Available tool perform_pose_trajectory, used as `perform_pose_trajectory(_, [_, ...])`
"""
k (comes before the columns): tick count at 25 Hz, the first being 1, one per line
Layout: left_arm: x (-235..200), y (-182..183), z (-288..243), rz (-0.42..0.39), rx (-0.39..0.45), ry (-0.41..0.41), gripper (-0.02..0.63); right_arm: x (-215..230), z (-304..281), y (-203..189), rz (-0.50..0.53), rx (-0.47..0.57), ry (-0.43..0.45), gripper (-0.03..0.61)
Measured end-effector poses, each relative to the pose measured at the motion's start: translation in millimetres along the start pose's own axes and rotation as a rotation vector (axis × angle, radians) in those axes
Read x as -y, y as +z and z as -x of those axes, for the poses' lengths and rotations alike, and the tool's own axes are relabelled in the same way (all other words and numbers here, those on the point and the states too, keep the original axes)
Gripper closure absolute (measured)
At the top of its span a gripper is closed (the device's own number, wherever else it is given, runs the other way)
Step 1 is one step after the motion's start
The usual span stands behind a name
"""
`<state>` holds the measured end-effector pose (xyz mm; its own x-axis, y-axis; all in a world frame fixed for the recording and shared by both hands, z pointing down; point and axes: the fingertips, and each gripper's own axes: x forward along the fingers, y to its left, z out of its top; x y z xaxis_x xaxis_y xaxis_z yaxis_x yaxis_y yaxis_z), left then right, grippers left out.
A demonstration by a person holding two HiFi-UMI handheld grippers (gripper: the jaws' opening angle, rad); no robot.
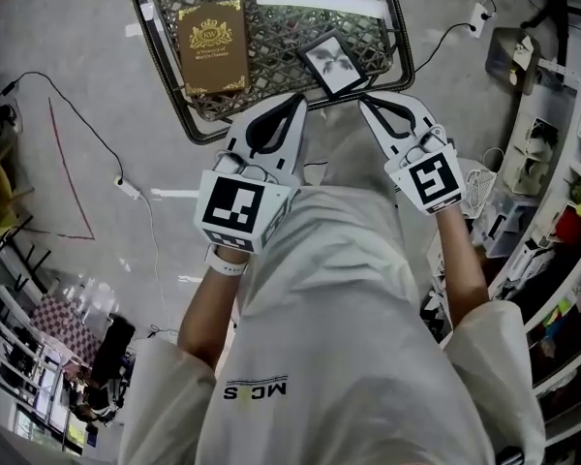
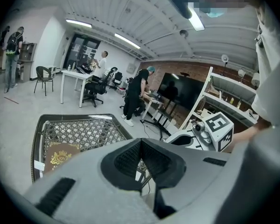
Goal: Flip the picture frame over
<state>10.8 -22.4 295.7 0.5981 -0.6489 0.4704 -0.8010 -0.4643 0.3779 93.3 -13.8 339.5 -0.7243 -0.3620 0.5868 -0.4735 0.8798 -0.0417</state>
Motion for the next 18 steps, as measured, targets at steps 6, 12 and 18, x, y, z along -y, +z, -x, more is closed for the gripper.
perform_pose_trajectory(6, [-9, -20, -15, 0.017, -0.030, 0.040, 0.594, 15, -19, -27, -0.082, -0.003, 0.011, 0.560])
perform_pose_trajectory(12, [-14, -35, -24, 0.022, -0.045, 0.058, 0.594, 21, -37, -53, -0.064, -0.035, 0.039, 0.552])
perform_pose_trajectory(18, [-14, -49, -38, 0.018, -0.062, 0.051, 0.594, 18, -55, -68, 0.011, -0.056, 0.113, 0.545])
